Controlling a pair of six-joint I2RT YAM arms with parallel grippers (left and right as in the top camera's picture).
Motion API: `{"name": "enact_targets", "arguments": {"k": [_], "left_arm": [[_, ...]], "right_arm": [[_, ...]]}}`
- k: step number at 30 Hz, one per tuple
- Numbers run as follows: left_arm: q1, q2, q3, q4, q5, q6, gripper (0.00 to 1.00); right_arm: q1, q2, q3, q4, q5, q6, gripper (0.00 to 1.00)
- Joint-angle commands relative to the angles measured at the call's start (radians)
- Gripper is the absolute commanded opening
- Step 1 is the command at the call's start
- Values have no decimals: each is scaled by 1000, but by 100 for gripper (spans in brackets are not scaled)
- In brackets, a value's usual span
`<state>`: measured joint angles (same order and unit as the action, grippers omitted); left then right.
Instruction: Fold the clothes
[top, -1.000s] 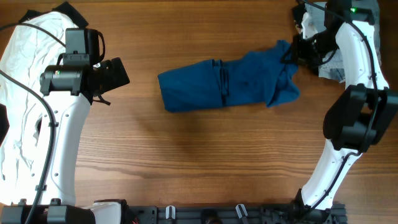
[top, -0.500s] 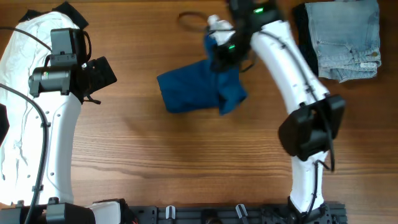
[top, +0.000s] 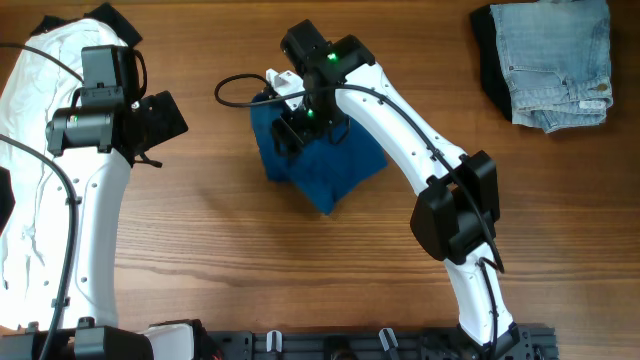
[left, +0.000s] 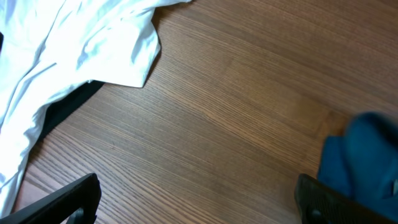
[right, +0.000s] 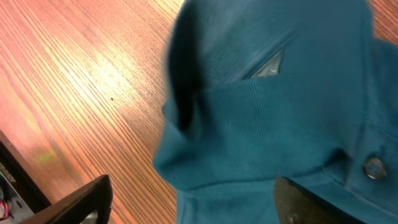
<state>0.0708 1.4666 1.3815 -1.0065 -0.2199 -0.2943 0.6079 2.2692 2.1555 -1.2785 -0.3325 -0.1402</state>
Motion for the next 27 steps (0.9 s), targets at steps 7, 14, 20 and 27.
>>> {"name": "enact_targets", "arguments": {"k": [7,14,20,27], "left_arm": [[6,-15,16,14,34,-2,100],[6,16,16,27,44,-3,100],[13,74,16,30,43,-3,100],[51,132,16,52,55,-6,100]], "right_arm": [[-36,-47,8,2,123,50,93],[-35,-17,-11,47,125,60,93],[12,15,-11,44,112,30,92],[26,82,-11,76,164,37,77]]}}
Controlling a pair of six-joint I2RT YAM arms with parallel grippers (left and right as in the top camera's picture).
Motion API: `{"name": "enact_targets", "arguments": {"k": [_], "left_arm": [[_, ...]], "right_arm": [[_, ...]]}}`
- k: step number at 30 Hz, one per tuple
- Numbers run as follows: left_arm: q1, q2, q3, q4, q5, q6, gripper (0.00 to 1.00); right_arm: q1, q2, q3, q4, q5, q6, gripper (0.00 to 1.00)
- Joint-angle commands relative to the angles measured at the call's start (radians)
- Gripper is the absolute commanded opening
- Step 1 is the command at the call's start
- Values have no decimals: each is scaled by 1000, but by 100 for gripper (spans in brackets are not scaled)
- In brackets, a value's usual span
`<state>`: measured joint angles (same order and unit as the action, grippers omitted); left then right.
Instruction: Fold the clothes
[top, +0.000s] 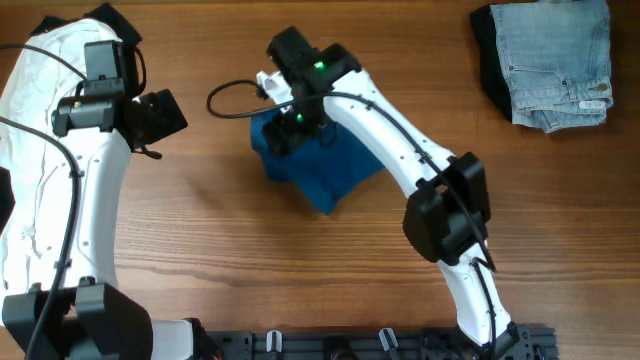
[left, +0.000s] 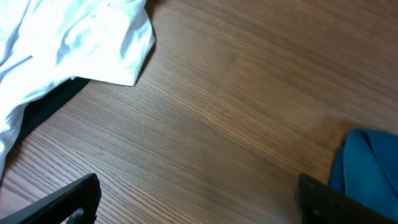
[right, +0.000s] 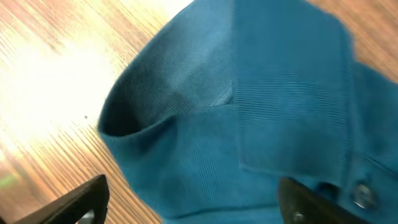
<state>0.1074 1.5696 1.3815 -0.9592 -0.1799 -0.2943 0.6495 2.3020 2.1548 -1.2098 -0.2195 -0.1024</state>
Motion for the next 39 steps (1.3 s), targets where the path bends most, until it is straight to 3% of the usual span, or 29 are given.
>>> {"name": "enact_targets", "arguments": {"k": [1,7,15,26,27,30,34,39], "left_arm": [[15,37,16,5,16,-6,100],[14,72,16,6,24,-6,100],[14,88,16,10,34,-6,100],[14,101,16,16,34,-6,100],[14,105,16,18,34,-6,100],[14,110,16,21,38,-6,100],[14,110,16,24,38,-6,100],[14,110,16,27,41,-6,100]], "right_arm": [[-26,48,-10,21,52,2,73],[-94,-24,-9,47,74,80,63],[-152,29,-28,78,101,103,23],[-150,95,-160,136,100,103,20],[-150,93,-150,126,96,103,22],[-150,61,-74,7,57,108,55],[-150,8,-43,-90,59,110,81],[-150,14,-82,-93,71,152,82]]}}
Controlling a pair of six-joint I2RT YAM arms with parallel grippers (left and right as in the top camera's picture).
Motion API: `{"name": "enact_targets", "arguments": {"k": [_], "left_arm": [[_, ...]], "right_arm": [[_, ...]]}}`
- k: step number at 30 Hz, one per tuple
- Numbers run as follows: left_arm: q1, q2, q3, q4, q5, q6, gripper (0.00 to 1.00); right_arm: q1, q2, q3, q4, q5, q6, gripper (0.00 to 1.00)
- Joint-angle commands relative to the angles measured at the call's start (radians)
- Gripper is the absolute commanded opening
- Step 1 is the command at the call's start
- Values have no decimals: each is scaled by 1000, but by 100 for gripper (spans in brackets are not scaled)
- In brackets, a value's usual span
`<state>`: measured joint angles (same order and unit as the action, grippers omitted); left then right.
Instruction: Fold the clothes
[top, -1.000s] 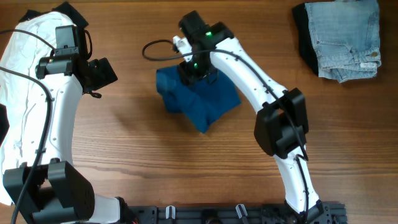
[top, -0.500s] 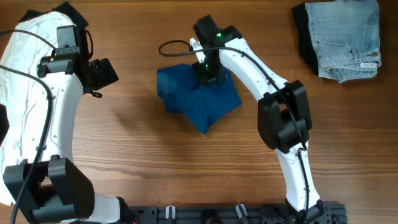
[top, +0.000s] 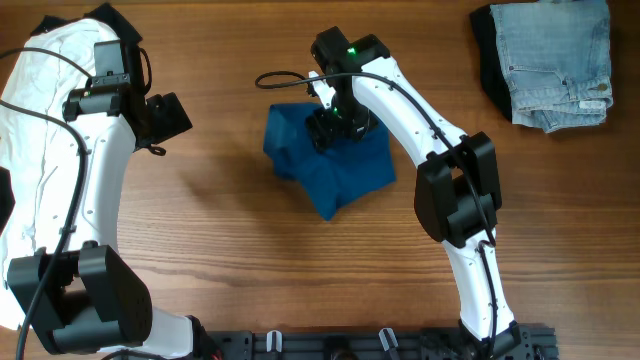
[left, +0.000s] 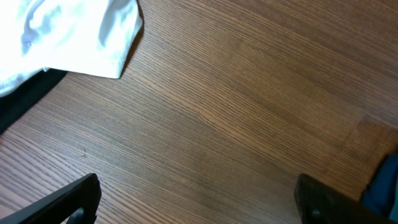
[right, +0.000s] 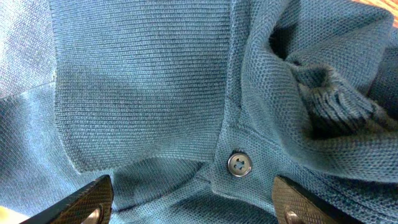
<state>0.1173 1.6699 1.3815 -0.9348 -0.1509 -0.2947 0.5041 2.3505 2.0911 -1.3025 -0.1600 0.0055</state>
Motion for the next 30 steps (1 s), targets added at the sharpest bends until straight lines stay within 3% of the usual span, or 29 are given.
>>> {"name": "enact_targets", "arguments": {"k": [1,4,12,19,25,30], "left_arm": [[5,10,16,3,12,-6,100],[5,10,16,3,12,-6,100],[5,10,16,3,12,-6,100],[5,10,16,17,39,-5,100],[5,10,16,19,39,-6,100],[5,10,16,20,38,-5,100]], "right_arm": [[-6,-35,-22,0,31,80,82],[-9,-33,-28,18,156,204,83],[-86,-30,-237,271,194,194,89],[-233,-30,-261,414,113,-66,95],[-253,-47,-202,324,-25,-80,93],[-233,-140,-76,225,-44,-54,99]]}}
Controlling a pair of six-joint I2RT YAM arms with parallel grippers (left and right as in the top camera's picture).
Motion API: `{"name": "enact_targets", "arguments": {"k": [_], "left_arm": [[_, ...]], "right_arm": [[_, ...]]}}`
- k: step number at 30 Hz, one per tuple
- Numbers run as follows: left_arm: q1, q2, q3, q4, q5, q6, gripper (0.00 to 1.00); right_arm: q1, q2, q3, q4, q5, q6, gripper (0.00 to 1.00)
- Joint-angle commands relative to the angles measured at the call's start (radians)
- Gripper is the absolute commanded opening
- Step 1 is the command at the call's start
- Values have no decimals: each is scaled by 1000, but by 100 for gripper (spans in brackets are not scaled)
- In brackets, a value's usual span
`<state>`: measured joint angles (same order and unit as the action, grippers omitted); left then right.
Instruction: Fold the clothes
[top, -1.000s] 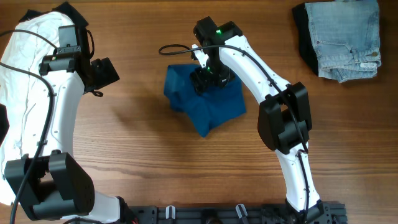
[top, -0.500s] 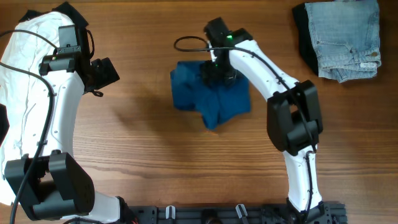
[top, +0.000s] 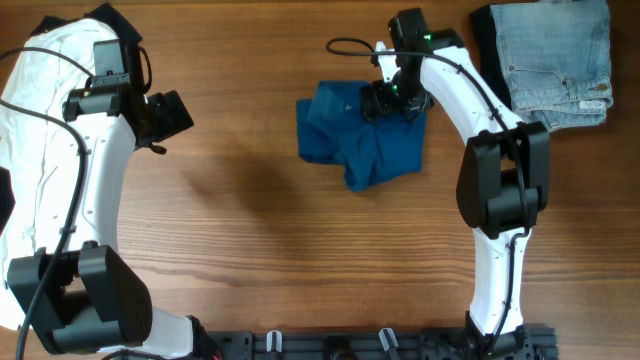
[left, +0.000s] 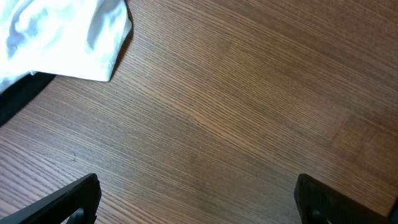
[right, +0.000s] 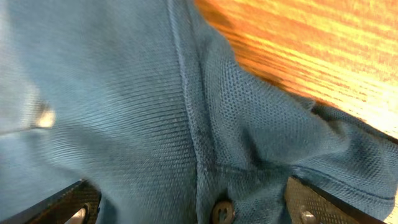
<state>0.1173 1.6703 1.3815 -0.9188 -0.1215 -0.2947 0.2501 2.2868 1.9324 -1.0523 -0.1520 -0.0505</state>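
Note:
A crumpled blue polo shirt (top: 365, 145) lies on the wooden table, right of centre. My right gripper (top: 392, 100) is down on its far right part. In the right wrist view the blue shirt (right: 124, 112) fills the frame and a button (right: 221, 211) sits between the widely spread fingers of the right gripper (right: 193, 208), which is open. My left gripper (top: 165, 118) hovers open over bare wood beside a white garment (top: 30, 150); in its own view the left gripper (left: 199, 199) holds nothing, and the white garment (left: 56, 37) shows at top left.
Folded jeans (top: 555, 60) lie on a dark garment (top: 487, 60) at the far right corner, close to the right arm. A black cloth (top: 110, 20) peeks out beside the white garment at far left. The right arm's cable loops over the table's far middle.
The blue shirt and my right gripper on it now sit further right and a little farther back, closer to the jeans. The shirt looks flatter and wider. The left arm has hardly moved.
My right gripper was open on the bunched shirt's far left corner at mid-table, then slightly further left. One second ago it was on the shirt's far middle. Now gripper and shirt are right of centre. The left gripper stayed open near the white garment.

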Motion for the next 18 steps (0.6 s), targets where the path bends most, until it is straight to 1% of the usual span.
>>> {"name": "enact_targets", "arguments": {"k": [1,4,8,11,15,18], "left_arm": [[6,10,16,9,9,-5,100],[20,10,16,28,9,-5,100],[73,10,16,31,9,-5,100],[110,10,16,23,9,-5,100],[135,10,16,20,10,-5,100],[135,10,16,21,9,-5,100]], "right_arm": [[34,-103,101,-31,-56,9,100],[100,-148,114,-11,-55,38,100],[214,-116,111,36,-40,96,100],[280,-72,110,72,58,167,100],[315,19,109,66,179,241,100],[314,83,109,60,227,263,100]]}}
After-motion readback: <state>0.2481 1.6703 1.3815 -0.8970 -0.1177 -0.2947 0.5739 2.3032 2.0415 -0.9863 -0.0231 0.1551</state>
